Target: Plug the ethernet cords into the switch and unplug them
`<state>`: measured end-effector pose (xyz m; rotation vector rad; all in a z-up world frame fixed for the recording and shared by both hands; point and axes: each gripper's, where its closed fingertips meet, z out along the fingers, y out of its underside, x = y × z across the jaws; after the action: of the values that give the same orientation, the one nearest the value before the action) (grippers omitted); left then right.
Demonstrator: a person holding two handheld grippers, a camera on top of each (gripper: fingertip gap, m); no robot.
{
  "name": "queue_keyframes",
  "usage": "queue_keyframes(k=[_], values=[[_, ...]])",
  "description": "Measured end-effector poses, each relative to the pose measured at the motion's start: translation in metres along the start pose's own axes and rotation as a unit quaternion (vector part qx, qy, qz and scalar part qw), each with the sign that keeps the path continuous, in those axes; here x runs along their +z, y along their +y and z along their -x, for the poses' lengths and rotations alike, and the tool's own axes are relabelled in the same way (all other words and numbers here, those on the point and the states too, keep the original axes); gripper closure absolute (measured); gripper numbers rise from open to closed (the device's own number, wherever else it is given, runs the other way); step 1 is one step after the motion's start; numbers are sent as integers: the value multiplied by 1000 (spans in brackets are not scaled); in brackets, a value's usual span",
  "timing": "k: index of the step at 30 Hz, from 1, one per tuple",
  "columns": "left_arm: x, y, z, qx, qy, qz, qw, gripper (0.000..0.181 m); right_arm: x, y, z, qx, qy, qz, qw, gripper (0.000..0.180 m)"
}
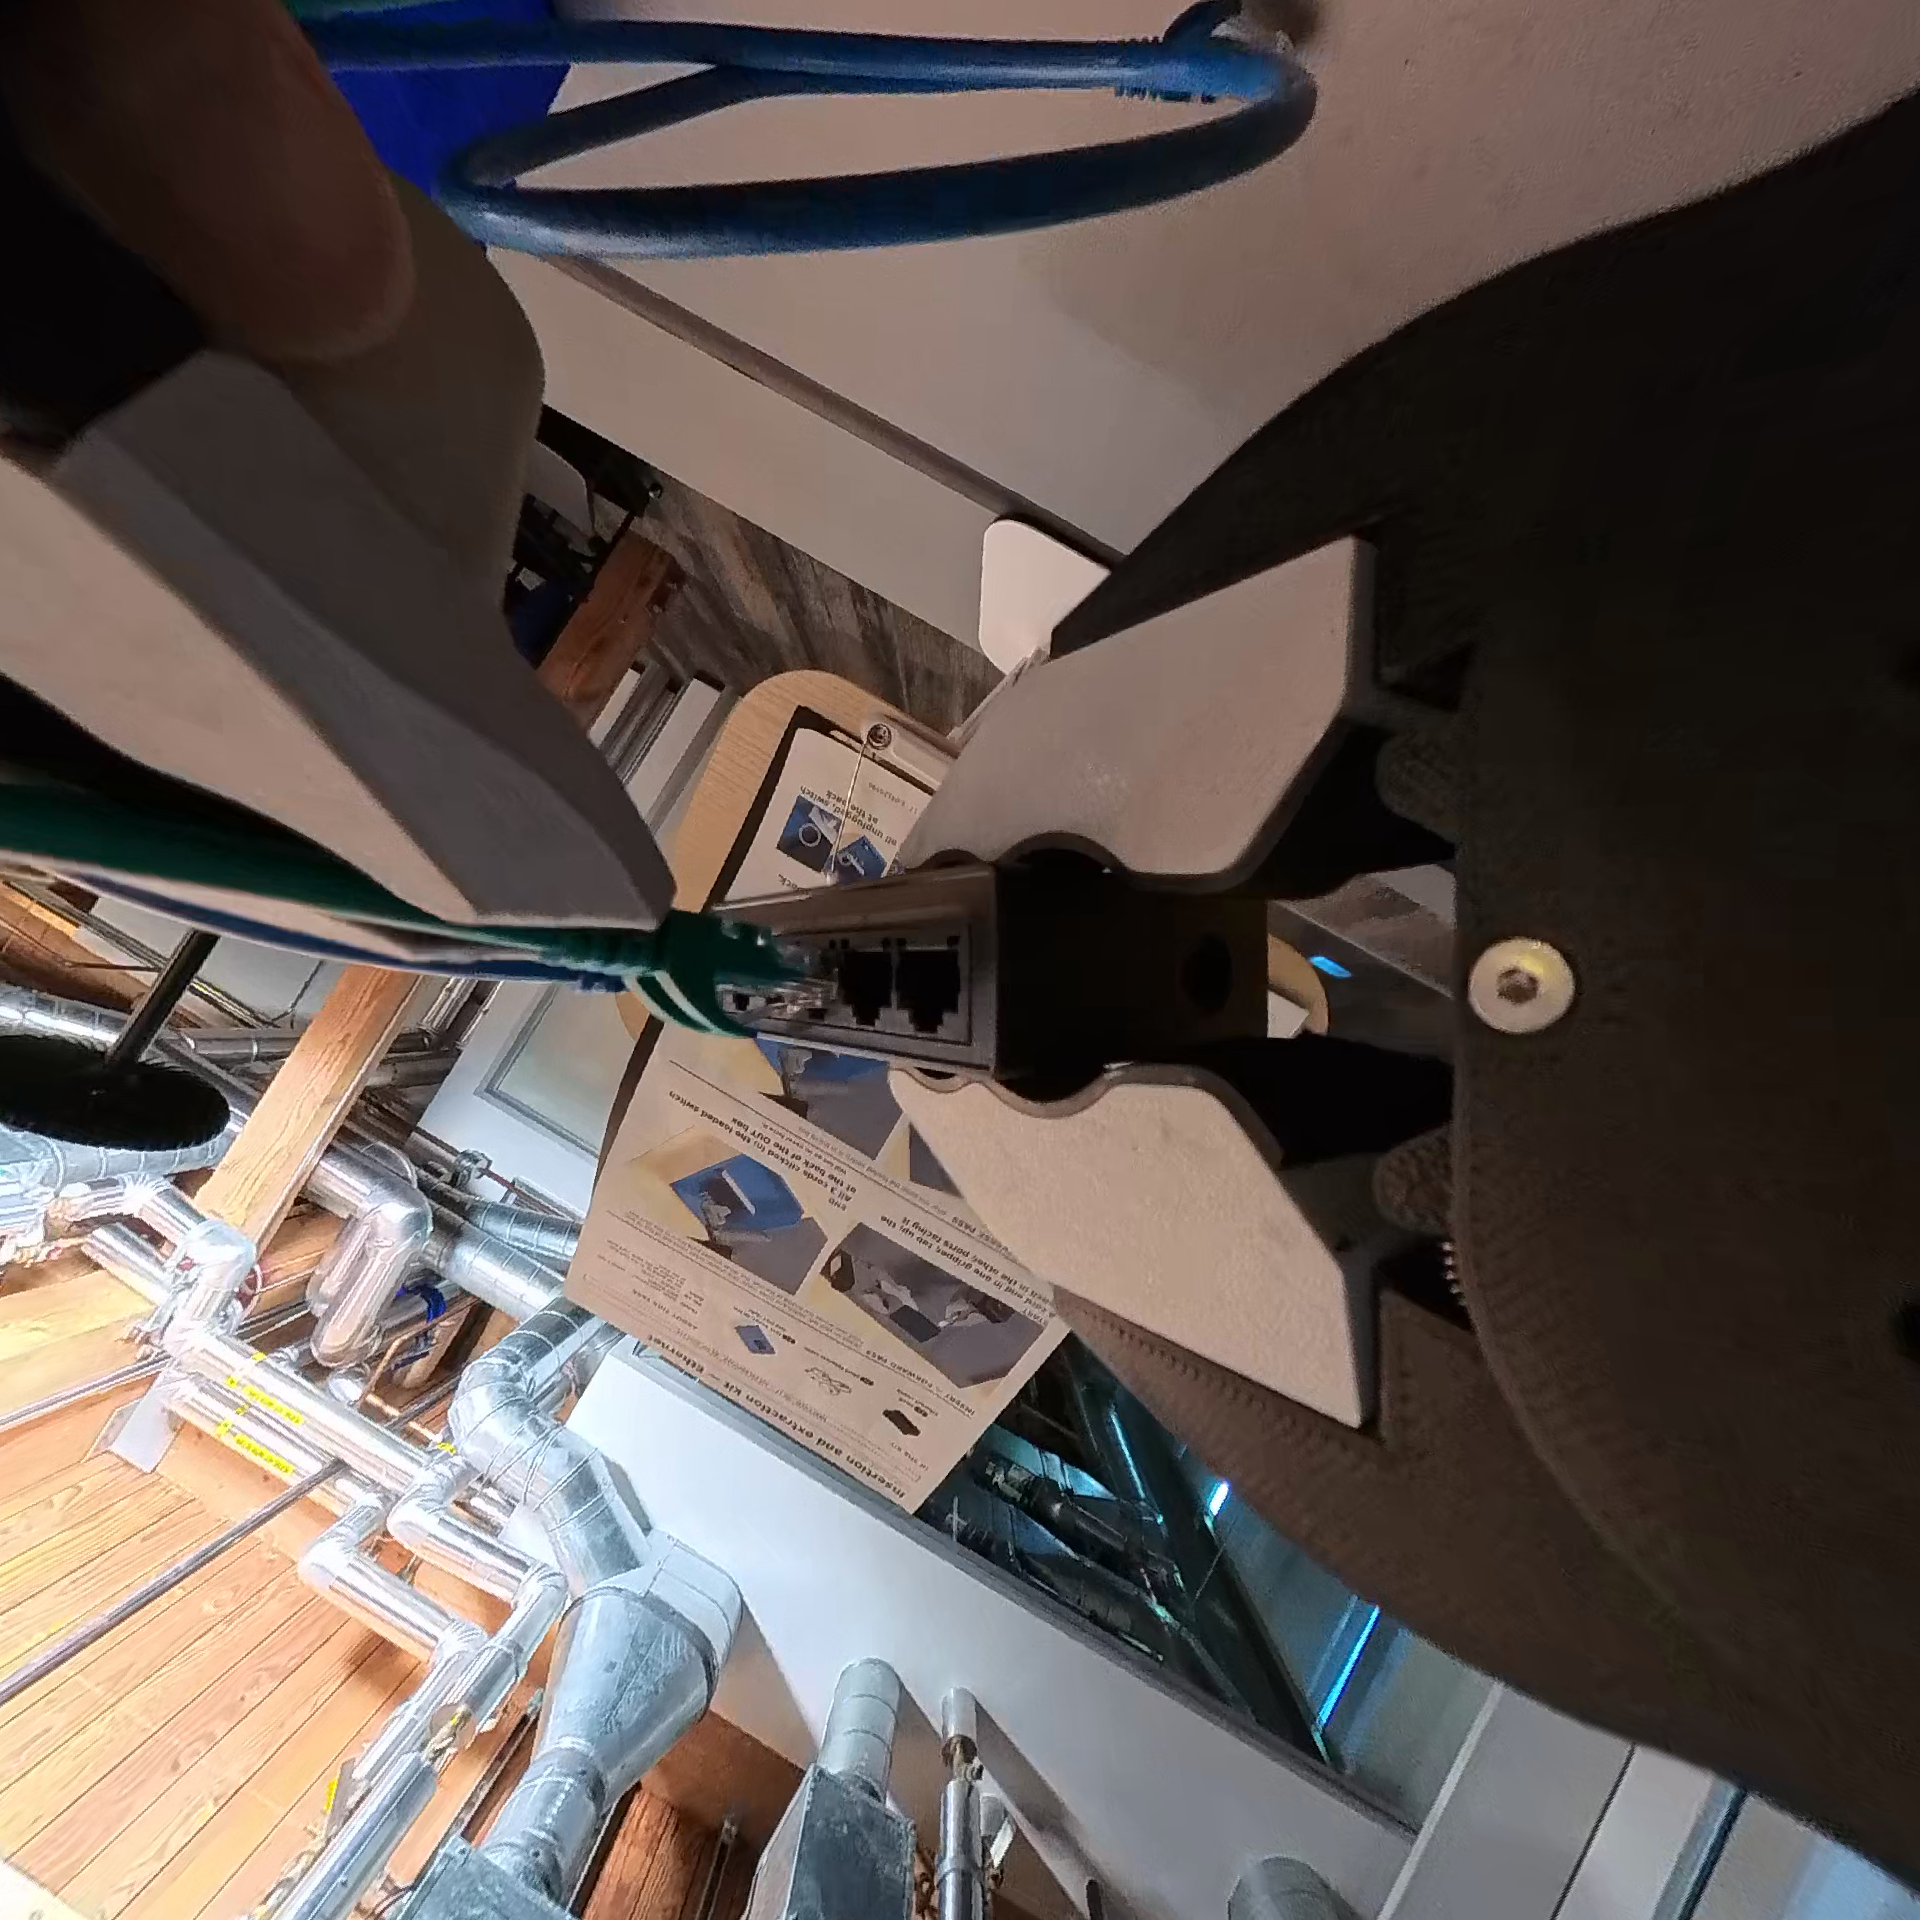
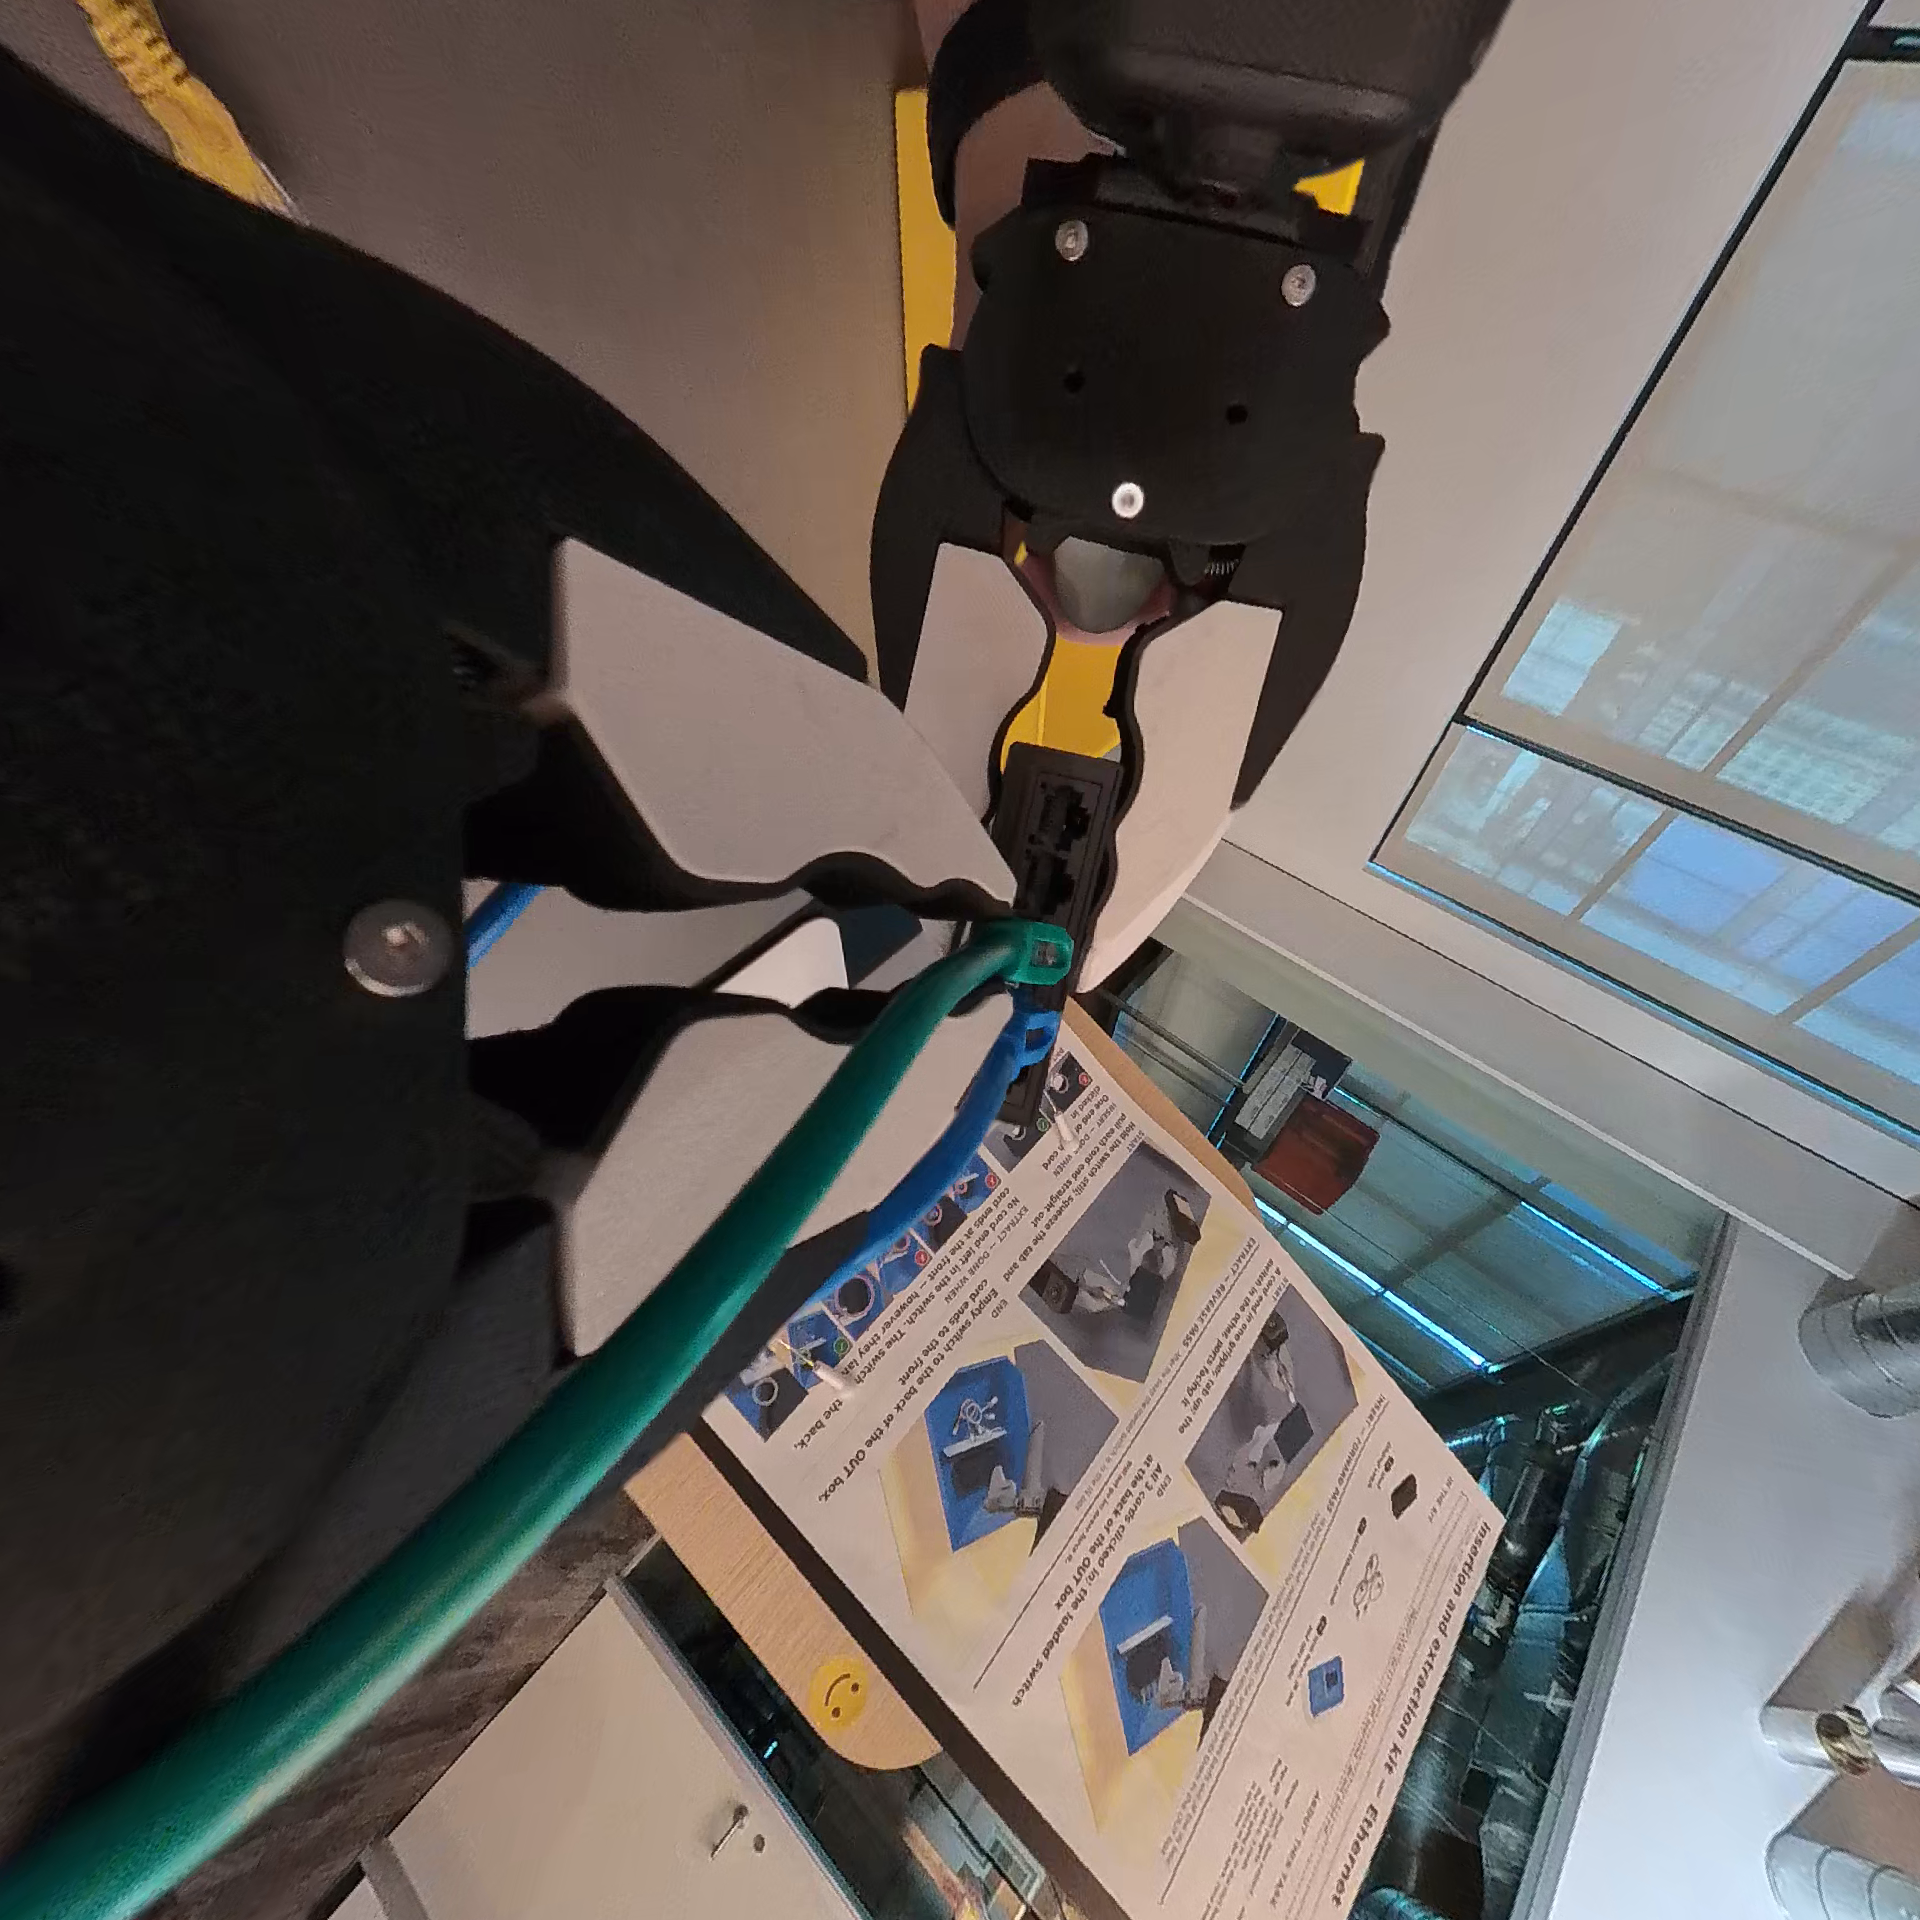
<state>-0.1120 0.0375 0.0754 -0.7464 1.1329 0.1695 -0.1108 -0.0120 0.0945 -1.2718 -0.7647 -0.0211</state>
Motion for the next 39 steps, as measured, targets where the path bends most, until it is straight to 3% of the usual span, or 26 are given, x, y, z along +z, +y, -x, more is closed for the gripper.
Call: queue_keyframes(k=[18, 24, 30, 39], values=[[-23, -44, 17, 33, -13, -54, 998, 153, -19, -26, -2, 167, -122, -46, 977, 168], [-21, -43, 26, 26, -22, -46, 998, 152, -27, -39, -11, 136, -94, -53, 985, 169], [-25, -53, 22, 40, -29, -75, 996, 152, -31, -49, 5, 131, -137, -50, 981, 169], [-29, -61, 25, -15, -20, -98, 995, 152, -35, -47, 6, 114, -150, -28, 982, 169]])
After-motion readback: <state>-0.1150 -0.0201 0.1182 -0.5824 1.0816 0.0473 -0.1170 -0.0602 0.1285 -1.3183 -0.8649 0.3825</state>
